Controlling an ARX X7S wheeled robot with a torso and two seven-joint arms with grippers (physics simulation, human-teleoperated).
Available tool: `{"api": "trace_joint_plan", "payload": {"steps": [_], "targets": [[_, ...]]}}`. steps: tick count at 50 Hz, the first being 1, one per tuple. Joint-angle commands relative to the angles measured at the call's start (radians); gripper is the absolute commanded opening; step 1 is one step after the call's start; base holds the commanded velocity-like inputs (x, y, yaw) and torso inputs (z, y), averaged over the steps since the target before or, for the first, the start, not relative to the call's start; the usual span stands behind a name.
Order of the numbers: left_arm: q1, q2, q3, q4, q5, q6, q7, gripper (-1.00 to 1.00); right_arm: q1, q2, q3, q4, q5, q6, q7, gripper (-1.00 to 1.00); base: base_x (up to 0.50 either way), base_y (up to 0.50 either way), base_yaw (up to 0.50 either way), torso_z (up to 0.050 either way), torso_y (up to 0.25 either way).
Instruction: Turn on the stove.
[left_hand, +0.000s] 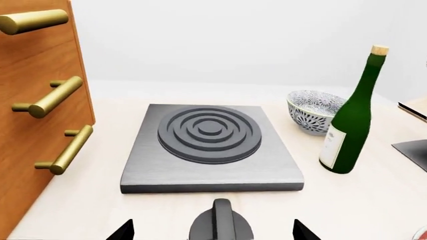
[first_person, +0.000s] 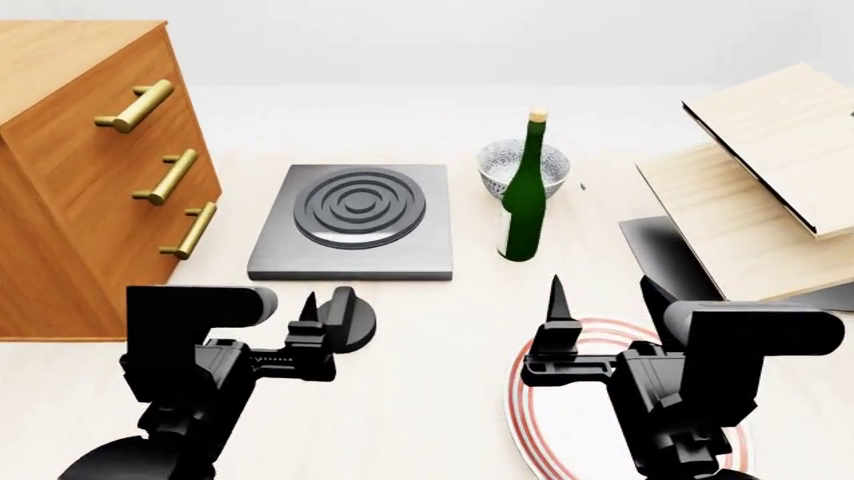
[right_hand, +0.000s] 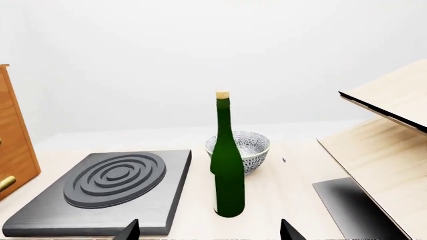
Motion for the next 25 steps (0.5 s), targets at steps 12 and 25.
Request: {"api": "trace_joint_plan", "payload": {"steps": [12, 25], "targets": [[0.027, -0.072, 0.099, -0.427, 0.164, 0.479, -0.056, 1.00, -0.030, 0.022, -0.025, 0.012, 0.001, -0.043, 0.019, 1.00, 0.00, 0.00, 0.00, 0.000, 0.000], [-0.012, -0.063, 0.122, -0.753, 0.218, 0.717, -0.087, 1.00, -0.030, 0.033, -0.032, 0.024, 0.005, -0.055, 0.030, 1.00, 0.00, 0.00, 0.00, 0.000, 0.000]]}}
